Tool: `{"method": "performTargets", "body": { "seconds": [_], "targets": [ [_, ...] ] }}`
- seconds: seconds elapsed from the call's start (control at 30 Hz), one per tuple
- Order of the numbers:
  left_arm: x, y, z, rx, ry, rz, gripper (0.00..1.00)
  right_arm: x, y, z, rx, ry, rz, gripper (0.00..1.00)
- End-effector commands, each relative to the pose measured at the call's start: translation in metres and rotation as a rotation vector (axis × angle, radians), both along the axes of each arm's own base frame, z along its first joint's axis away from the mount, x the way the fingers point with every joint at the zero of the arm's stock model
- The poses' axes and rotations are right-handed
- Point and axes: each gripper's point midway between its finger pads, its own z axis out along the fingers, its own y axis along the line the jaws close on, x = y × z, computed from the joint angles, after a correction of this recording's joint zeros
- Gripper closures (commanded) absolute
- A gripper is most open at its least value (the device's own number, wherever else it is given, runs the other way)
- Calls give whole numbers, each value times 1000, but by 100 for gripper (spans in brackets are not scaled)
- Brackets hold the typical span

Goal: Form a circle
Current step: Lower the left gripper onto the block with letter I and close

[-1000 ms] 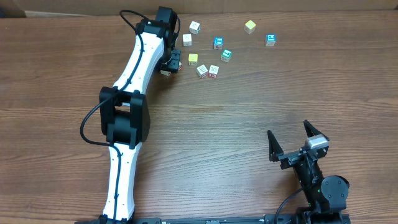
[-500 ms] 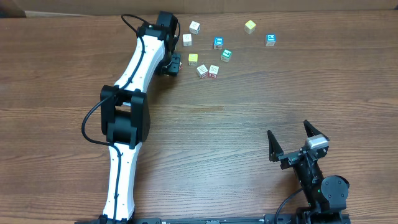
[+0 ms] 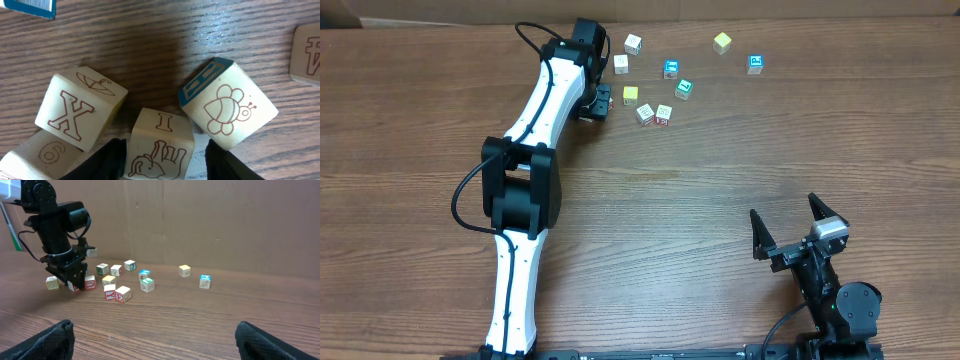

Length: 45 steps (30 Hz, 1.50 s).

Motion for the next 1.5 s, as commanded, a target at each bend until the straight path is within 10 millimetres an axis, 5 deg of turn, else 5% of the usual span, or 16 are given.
{"method": "performTargets", "body": {
  "seconds": [0.0, 1.47],
  "targets": [
    [8, -3, 8, 5, -32, -21, 50, 0, 0, -2, 6, -3, 0, 0],
    [1, -2, 12, 7, -5, -16, 63, 0, 0, -2, 6, -3, 0, 0]
  ]
}}
